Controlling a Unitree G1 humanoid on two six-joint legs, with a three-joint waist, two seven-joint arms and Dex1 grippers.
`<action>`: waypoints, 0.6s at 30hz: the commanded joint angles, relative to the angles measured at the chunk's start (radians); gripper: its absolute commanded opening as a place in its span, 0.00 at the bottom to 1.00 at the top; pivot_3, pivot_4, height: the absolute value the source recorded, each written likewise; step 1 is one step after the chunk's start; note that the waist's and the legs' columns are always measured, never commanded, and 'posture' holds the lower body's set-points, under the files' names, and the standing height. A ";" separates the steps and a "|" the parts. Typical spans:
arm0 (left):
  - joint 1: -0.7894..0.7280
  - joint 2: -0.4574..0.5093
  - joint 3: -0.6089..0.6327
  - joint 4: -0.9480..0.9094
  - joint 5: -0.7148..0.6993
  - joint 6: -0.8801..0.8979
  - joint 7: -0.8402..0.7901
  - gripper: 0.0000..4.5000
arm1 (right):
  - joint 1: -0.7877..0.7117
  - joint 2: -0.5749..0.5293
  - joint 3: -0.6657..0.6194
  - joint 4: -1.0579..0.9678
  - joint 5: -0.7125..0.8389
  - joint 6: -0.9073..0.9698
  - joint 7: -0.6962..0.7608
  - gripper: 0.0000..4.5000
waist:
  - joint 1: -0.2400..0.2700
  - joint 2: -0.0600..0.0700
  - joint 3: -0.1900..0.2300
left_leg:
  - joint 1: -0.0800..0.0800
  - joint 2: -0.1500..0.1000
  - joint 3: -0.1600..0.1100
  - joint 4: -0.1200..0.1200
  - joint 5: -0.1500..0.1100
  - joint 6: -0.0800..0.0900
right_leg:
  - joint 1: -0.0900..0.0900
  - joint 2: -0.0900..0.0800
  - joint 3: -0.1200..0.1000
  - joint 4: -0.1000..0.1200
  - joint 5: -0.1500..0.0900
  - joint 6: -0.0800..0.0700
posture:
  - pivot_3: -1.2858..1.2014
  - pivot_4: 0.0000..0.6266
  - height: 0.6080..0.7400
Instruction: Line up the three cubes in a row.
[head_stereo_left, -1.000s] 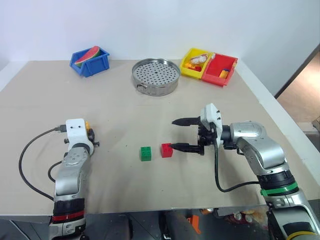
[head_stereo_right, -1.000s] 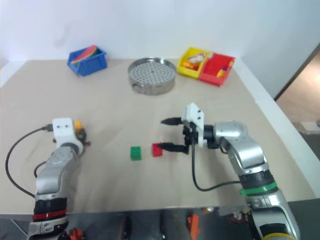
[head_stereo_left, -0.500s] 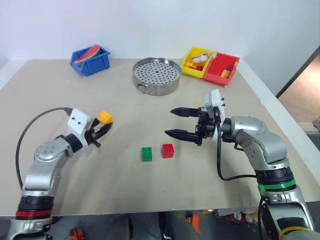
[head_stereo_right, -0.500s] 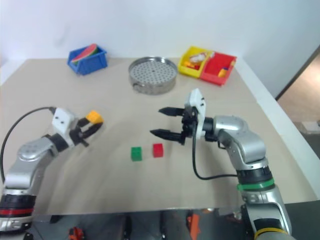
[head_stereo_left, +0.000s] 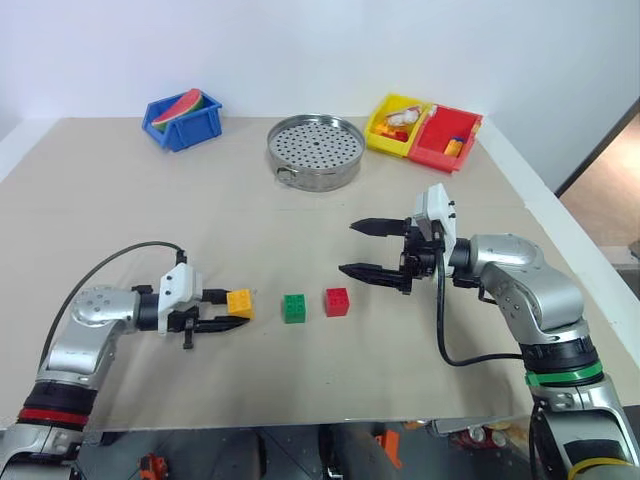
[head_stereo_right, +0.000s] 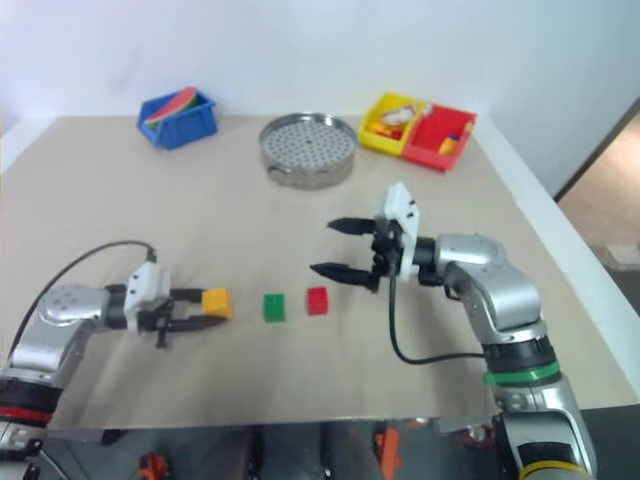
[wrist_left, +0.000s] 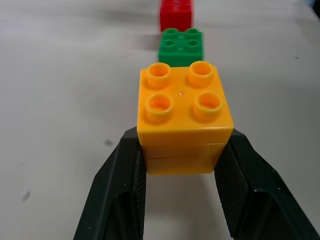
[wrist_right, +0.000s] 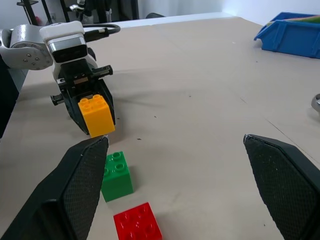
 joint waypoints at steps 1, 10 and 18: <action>-0.020 -0.005 -0.029 0.021 0.022 -0.038 -0.030 0.29 | 0.000 -0.020 -0.024 -0.055 0.002 -0.011 -0.002 1.00 | -0.001 0.000 0.000 | 0.000 0.000 0.000 0.000 0.000 0.001 | 0.000 0.000 0.000 0.000 0.000 0.000 | 0.52 0.24 1.00; -0.049 0.008 -0.030 0.087 0.031 -0.062 -0.044 0.29 | 0.014 -0.044 -0.028 -0.089 0.009 0.008 -0.017 1.00 | 0.000 0.000 0.000 | 0.000 0.001 -0.001 0.000 -0.001 0.001 | 0.000 0.001 -0.001 0.000 0.000 -0.001 | 0.52 0.24 1.00; -0.037 0.022 -0.035 0.092 0.043 -0.087 -0.049 0.29 | 0.002 -0.049 -0.019 -0.080 0.006 0.009 -0.013 1.00 | 0.000 0.000 0.000 | 0.000 0.001 -0.001 0.000 -0.001 0.001 | 0.000 0.001 -0.001 0.000 0.000 -0.001 | 0.52 0.24 1.00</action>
